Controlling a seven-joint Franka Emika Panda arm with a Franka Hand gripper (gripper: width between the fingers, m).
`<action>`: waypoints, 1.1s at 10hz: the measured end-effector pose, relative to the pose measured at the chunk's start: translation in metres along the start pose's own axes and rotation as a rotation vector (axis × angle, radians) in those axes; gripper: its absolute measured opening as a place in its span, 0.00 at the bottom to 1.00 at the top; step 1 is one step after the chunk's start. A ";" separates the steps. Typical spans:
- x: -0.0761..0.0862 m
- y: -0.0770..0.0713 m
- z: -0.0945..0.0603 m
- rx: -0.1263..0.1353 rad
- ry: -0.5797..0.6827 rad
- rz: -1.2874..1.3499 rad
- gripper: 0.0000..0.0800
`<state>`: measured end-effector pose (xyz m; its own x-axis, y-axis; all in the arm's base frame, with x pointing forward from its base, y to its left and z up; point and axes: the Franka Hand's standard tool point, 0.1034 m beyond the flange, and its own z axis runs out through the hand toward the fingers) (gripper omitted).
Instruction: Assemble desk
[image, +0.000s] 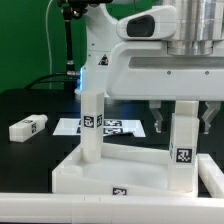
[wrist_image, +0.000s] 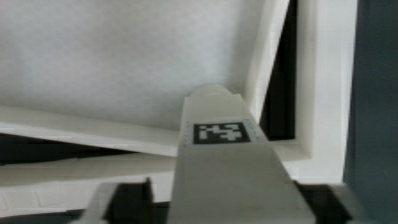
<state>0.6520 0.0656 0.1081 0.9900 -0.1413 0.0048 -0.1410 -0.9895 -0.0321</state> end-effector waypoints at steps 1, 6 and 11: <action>0.000 0.000 0.000 0.000 0.000 0.000 0.36; 0.001 0.001 0.000 0.021 0.003 0.250 0.36; 0.002 0.013 0.000 -0.002 0.010 0.662 0.36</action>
Offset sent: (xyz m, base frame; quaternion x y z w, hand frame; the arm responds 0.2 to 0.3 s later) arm 0.0000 0.0000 0.0000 0.0000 0.0000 0.0000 1.0000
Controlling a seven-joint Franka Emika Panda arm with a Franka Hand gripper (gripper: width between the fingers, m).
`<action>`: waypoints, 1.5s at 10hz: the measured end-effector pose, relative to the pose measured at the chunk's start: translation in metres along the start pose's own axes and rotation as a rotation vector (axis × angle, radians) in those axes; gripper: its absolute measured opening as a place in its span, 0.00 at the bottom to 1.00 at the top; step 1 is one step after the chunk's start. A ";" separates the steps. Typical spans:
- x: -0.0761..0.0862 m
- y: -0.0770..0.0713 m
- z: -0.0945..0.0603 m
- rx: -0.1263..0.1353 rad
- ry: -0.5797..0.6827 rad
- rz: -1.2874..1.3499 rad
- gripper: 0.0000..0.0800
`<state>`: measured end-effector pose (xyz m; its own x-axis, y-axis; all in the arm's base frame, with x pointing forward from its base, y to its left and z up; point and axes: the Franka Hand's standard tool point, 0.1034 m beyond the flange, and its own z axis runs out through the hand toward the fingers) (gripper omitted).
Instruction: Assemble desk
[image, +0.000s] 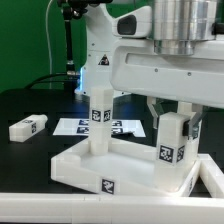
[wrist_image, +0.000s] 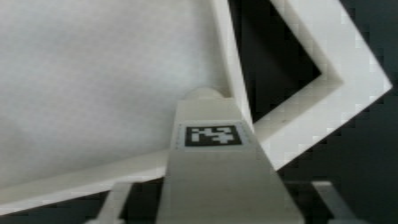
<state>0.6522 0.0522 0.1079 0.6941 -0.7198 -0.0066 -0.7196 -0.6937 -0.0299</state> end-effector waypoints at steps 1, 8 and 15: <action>0.004 0.004 0.000 -0.004 0.006 0.089 0.36; 0.013 0.017 -0.011 -0.003 0.015 0.221 0.80; 0.064 0.111 -0.047 0.022 0.023 0.056 0.81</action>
Offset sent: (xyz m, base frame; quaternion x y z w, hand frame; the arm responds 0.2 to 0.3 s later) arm 0.0000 0.0000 0.0000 0.0000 0.0000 0.1938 0.9810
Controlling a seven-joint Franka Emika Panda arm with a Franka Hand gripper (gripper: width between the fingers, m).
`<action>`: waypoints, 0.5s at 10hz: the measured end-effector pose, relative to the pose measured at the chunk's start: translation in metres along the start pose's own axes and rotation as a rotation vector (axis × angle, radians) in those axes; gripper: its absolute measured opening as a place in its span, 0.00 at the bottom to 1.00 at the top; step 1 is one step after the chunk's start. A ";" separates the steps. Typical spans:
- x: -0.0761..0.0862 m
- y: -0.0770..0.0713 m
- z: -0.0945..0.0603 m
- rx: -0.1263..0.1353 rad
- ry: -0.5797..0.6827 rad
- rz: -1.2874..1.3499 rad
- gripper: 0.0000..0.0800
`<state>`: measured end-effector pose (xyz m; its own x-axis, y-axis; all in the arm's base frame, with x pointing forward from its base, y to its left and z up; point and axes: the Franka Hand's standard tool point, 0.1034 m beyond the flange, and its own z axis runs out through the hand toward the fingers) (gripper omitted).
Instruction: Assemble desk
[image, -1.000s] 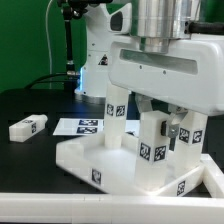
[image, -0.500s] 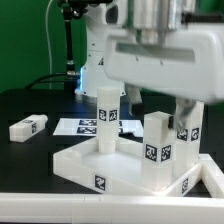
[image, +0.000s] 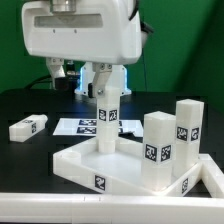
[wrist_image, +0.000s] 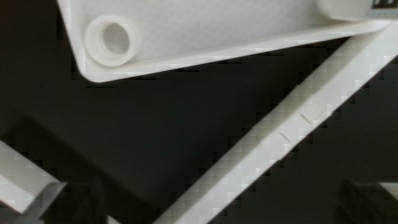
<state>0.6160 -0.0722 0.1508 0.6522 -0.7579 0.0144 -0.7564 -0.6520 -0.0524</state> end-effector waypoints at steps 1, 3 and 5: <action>0.000 0.000 0.000 0.000 0.000 0.000 0.81; 0.000 0.002 0.000 -0.001 -0.001 -0.020 0.81; 0.008 0.042 0.004 0.007 0.015 -0.161 0.81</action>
Offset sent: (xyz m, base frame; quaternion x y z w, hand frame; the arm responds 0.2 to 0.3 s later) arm -0.0289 -0.0142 0.0027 0.0071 -0.0351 -0.0527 0.9980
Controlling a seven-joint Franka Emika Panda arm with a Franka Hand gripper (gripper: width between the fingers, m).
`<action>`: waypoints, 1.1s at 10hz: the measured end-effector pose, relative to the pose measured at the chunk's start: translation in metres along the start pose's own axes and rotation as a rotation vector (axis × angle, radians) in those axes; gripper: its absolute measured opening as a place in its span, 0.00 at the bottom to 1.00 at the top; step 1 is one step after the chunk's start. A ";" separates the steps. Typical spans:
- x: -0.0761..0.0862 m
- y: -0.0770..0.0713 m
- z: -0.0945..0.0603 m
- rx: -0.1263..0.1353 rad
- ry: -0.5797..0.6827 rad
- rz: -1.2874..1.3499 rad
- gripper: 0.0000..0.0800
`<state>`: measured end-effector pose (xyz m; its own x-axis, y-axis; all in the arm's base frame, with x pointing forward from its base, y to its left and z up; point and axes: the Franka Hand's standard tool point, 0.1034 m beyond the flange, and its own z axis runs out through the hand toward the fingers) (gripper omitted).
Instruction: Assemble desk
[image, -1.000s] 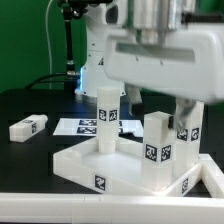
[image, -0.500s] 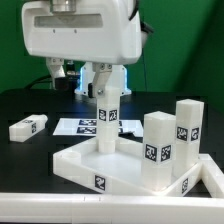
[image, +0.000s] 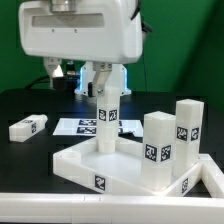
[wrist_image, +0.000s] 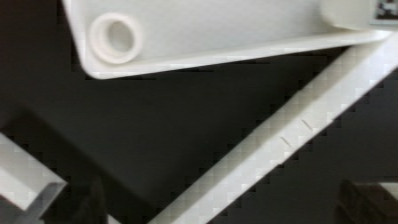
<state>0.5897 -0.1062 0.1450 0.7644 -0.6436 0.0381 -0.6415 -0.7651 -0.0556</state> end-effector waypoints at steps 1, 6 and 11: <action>0.000 0.032 0.003 -0.007 0.002 -0.066 0.81; 0.008 0.086 0.015 -0.020 0.027 -0.103 0.81; -0.035 0.141 0.059 -0.055 -0.017 -0.072 0.81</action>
Offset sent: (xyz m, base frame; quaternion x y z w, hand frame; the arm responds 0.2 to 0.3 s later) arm -0.0187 -0.0455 -0.0252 0.0254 0.0483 -0.0171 0.9984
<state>0.4767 -0.1906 0.0771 0.8096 -0.5866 0.0227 -0.5867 -0.8098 0.0019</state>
